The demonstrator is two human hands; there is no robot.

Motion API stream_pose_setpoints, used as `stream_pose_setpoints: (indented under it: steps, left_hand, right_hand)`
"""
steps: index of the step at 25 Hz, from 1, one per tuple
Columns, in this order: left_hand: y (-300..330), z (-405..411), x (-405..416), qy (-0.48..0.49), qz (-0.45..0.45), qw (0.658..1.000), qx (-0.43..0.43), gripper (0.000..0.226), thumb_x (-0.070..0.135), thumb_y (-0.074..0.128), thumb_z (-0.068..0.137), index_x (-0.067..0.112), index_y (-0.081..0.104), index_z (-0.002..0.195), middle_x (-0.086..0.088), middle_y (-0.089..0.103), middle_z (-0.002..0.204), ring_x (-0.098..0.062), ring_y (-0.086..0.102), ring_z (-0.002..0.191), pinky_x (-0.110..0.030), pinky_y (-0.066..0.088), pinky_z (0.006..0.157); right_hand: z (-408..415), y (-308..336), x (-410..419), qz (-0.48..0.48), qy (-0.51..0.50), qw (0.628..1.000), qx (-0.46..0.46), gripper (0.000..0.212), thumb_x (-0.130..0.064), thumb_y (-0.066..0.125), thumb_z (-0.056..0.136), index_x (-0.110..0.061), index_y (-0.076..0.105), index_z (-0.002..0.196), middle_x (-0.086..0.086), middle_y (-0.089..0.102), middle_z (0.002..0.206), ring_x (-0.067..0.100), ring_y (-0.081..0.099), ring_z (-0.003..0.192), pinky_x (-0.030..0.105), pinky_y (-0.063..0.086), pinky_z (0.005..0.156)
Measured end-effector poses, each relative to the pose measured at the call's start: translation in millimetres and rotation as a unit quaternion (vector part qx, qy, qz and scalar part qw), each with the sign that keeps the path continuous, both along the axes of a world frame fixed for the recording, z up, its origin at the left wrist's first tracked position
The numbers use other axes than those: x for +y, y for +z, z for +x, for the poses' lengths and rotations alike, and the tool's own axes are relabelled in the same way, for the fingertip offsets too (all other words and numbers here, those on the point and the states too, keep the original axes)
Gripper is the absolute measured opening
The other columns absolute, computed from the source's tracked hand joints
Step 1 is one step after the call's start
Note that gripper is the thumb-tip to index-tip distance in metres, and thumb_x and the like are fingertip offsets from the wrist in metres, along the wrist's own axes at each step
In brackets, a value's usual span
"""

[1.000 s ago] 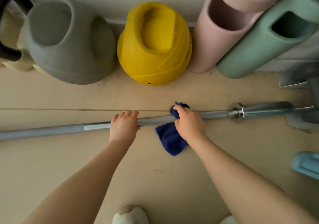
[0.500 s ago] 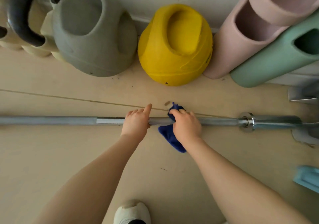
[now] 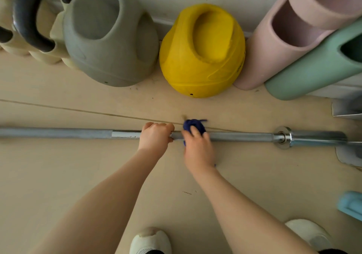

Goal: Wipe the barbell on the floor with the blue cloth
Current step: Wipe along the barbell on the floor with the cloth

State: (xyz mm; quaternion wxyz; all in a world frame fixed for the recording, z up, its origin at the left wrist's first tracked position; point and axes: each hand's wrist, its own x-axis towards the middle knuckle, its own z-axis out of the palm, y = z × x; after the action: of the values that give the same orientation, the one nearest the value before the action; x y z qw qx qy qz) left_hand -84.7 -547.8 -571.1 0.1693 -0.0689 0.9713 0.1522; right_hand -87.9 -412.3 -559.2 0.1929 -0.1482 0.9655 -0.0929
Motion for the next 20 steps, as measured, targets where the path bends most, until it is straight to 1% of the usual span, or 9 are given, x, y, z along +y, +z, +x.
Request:
stream_pose_setpoints:
  steps: [3, 7, 9, 11, 13, 14, 16, 18, 20]
  left_hand:
    - [1.6, -5.3, -0.4, -0.006, -0.012, 1.0, -0.012, 0.016, 0.026, 0.056, 0.089, 0.022, 0.061, 0.103, 0.001, 0.069, 0.098, -0.024, 0.061, 0.095, -0.028, 0.036, 0.088]
    - [4.4, -11.2, -0.1, 0.002, -0.008, 0.999, -0.038, 0.016, 0.024, 0.049, 0.093, 0.021, 0.06, 0.104, -0.001, 0.067, 0.095, -0.026, 0.057, 0.091, -0.028, 0.032, 0.079]
    - [6.2, -16.1, 0.8, 0.001, -0.015, 0.998, -0.061, 0.016, 0.023, 0.046, 0.095, 0.02, 0.058, 0.105, -0.002, 0.065, 0.1, -0.026, 0.052, 0.101, -0.03, 0.033, 0.081]
    - [8.8, -18.0, 5.7, -0.01, -0.041, 0.997, -0.07, 0.02, 0.018, 0.047, 0.093, 0.02, 0.055, 0.111, -0.001, 0.06, 0.111, -0.025, 0.043, 0.113, -0.033, 0.035, 0.09]
    - [10.1, -17.3, 14.5, -0.035, -0.064, 0.997, -0.038, 0.035, 0.009, 0.051, 0.088, 0.018, 0.05, 0.122, -0.001, 0.053, 0.123, -0.024, 0.039, 0.119, -0.034, 0.034, 0.098]
    - [9.2, -16.0, 19.5, -0.058, -0.06, 0.997, -0.006, 0.042, 0.007, 0.052, 0.087, 0.018, 0.046, 0.127, -0.002, 0.05, 0.128, -0.024, 0.039, 0.121, -0.034, 0.034, 0.1]
    - [7.4, -13.0, 34.2, -0.111, -0.032, 0.993, 0.036, 0.054, 0.006, 0.05, 0.087, 0.02, 0.035, 0.137, -0.003, 0.043, 0.137, -0.025, 0.039, 0.125, -0.034, 0.032, 0.102]
    - [4.2, -14.6, 53.1, -0.152, -0.018, 0.987, 0.053, 0.061, 0.003, 0.046, 0.086, 0.022, 0.028, 0.142, -0.006, 0.039, 0.142, -0.026, 0.04, 0.126, -0.037, 0.032, 0.103]
    - [4.2, -19.1, 72.6, -0.18, -0.018, 0.982, 0.057, 0.066, 0.001, 0.044, 0.085, 0.022, 0.024, 0.144, -0.009, 0.037, 0.145, -0.028, 0.041, 0.126, -0.038, 0.033, 0.103]
  right_hand:
    - [-9.2, -3.9, 9.0, -0.021, 0.075, 0.997, 0.017, 0.058, -0.006, 0.049, 0.086, -0.029, 0.035, 0.138, -0.002, 0.045, 0.138, 0.03, 0.045, 0.106, 0.038, 0.046, 0.077]
    - [-38.5, -7.1, 74.3, 0.084, -0.094, 0.991, 0.049, 0.052, -0.012, 0.042, 0.089, -0.028, 0.035, 0.138, 0.001, 0.05, 0.136, 0.032, 0.049, 0.099, 0.038, 0.041, 0.079]
    - [-29.1, -5.1, 56.9, 0.001, -0.12, 0.993, 0.015, 0.054, -0.012, 0.049, 0.087, -0.025, 0.036, 0.137, 0.002, 0.043, 0.143, 0.034, 0.05, 0.1, 0.038, 0.042, 0.084]
    - [-17.1, -8.0, 36.5, -0.027, -0.029, 0.999, 0.002, 0.055, -0.011, 0.049, 0.088, -0.027, 0.034, 0.139, 0.001, 0.036, 0.148, 0.032, 0.049, 0.102, 0.037, 0.042, 0.086]
    - [-31.3, -10.0, 50.2, -0.007, 0.035, 0.999, 0.029, 0.054, -0.012, 0.042, 0.09, -0.031, 0.031, 0.14, -0.002, 0.035, 0.147, 0.031, 0.048, 0.101, 0.038, 0.042, 0.083]
    - [-44.6, -12.1, 70.3, 0.026, 0.01, 0.999, 0.043, 0.054, -0.012, 0.039, 0.091, -0.032, 0.031, 0.14, -0.002, 0.037, 0.146, 0.031, 0.047, 0.101, 0.038, 0.042, 0.081]
    - [-62.0, -13.3, 112.6, 0.089, -0.118, 0.987, 0.063, 0.053, -0.01, 0.039, 0.09, -0.03, 0.034, 0.139, 0.0, 0.039, 0.145, 0.034, 0.047, 0.102, 0.04, 0.042, 0.081]
    - [-58.1, -11.1, 123.3, 0.065, -0.21, 0.975, 0.034, 0.053, -0.01, 0.042, 0.089, -0.025, 0.035, 0.14, 0.004, 0.035, 0.148, 0.037, 0.048, 0.105, 0.042, 0.043, 0.085]
    - [-45.1, -10.1, 111.6, 0.017, -0.155, 0.988, 0.014, 0.054, -0.015, 0.047, 0.088, -0.02, 0.034, 0.14, 0.008, 0.029, 0.151, 0.038, 0.048, 0.11, 0.042, 0.044, 0.088]
